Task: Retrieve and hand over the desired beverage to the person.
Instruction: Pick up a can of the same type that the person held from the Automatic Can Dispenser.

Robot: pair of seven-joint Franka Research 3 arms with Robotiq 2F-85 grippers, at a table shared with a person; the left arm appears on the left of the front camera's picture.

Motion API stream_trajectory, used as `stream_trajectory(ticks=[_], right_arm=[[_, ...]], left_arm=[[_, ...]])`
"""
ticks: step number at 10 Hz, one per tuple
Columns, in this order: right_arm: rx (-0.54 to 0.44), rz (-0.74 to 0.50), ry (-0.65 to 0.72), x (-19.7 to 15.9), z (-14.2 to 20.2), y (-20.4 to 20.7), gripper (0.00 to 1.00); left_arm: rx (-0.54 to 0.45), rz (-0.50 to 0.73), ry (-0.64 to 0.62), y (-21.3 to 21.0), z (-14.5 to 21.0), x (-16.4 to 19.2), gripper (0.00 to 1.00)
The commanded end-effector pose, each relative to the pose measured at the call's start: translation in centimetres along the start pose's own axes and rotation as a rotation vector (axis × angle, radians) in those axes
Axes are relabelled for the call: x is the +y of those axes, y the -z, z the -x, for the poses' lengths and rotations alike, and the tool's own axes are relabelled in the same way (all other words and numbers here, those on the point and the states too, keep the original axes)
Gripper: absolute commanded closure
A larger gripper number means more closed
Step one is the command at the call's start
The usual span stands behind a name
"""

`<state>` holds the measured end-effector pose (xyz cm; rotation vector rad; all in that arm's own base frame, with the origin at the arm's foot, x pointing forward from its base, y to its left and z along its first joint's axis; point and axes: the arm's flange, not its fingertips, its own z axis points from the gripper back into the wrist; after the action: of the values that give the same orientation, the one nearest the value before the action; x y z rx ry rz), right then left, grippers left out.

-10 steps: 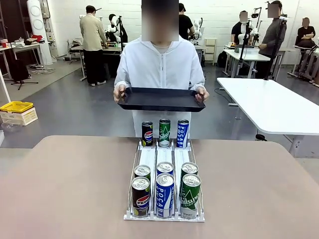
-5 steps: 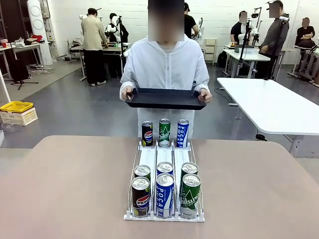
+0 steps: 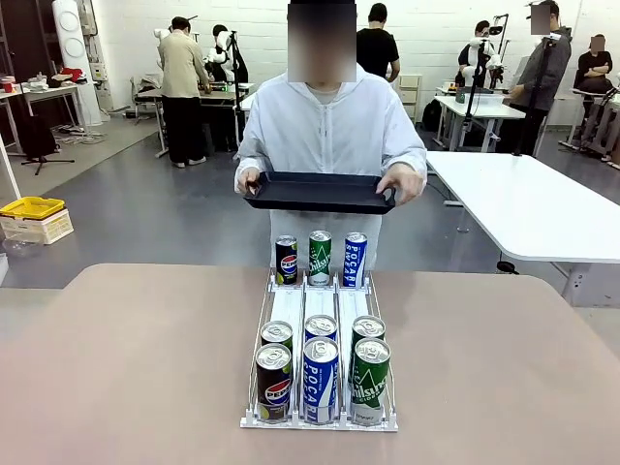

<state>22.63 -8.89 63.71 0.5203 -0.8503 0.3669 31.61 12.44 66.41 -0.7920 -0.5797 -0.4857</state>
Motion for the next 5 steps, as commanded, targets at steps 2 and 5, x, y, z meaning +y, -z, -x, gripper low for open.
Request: stream_trajectory(ticks=[2, 5], right_arm=[[-0.002, -0.001, 0.003, -0.08, -0.04, 0.01, 0.0], [-0.002, -0.001, 0.003, -0.08, -0.04, 0.01, 0.0]], left_arm=[[-0.012, 0.013, 0.022, -0.21, -0.21, 0.05, 0.0], [-0.012, 0.013, 0.022, -0.21, -0.21, 0.05, 0.0]])
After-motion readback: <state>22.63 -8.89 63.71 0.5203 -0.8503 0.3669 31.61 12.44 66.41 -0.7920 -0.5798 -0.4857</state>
